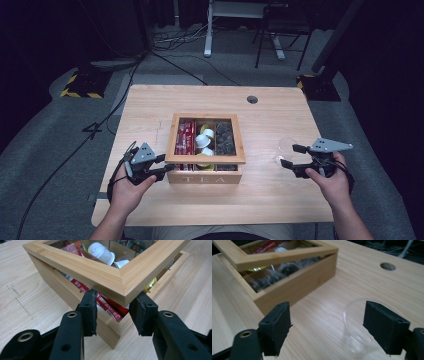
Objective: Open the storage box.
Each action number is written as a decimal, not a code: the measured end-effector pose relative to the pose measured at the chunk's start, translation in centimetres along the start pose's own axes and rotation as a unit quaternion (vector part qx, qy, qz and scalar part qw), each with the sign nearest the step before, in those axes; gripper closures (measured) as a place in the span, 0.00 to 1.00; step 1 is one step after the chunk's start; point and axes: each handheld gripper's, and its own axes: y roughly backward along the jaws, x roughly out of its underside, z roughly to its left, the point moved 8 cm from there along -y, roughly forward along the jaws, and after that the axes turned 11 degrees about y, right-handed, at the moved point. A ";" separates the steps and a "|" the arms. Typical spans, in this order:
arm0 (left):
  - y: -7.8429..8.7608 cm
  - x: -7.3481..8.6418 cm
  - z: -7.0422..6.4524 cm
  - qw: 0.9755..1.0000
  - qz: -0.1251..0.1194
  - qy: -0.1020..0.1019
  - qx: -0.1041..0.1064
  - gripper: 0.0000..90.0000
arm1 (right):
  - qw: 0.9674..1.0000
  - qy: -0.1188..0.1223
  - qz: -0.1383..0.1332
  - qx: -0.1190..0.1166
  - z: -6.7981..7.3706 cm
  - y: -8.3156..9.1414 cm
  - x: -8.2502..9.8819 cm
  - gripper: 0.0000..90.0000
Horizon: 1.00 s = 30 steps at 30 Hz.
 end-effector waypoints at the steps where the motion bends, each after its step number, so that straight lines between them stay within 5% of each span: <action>1: 0.0 0.0 0.0 1.000 0.000 0.000 0.000 0.65 | 1.000 0.000 0.000 0.000 0.0 0.0 0.0 0.24; 8: 0.0 -0.4 0.1 1.000 0.000 0.000 -0.002 0.65 | 0.997 0.057 -0.018 -0.044 3.3 -2.2 -4.1 0.20; 18: 0.0 -0.6 0.1 1.000 -0.001 0.000 0.001 0.65 | 0.990 0.114 -0.011 -0.084 6.8 -5.0 -6.1 0.20; 27: 0.0 -0.6 0.1 1.000 0.001 -0.002 -0.001 0.65 | 0.986 0.144 0.004 -0.088 8.0 -6.6 -6.2 0.20; 30: 0.0 -0.6 0.1 1.000 -0.001 0.000 0.000 0.65 | 0.984 0.159 0.005 -0.077 8.1 -7.3 -6.3 0.29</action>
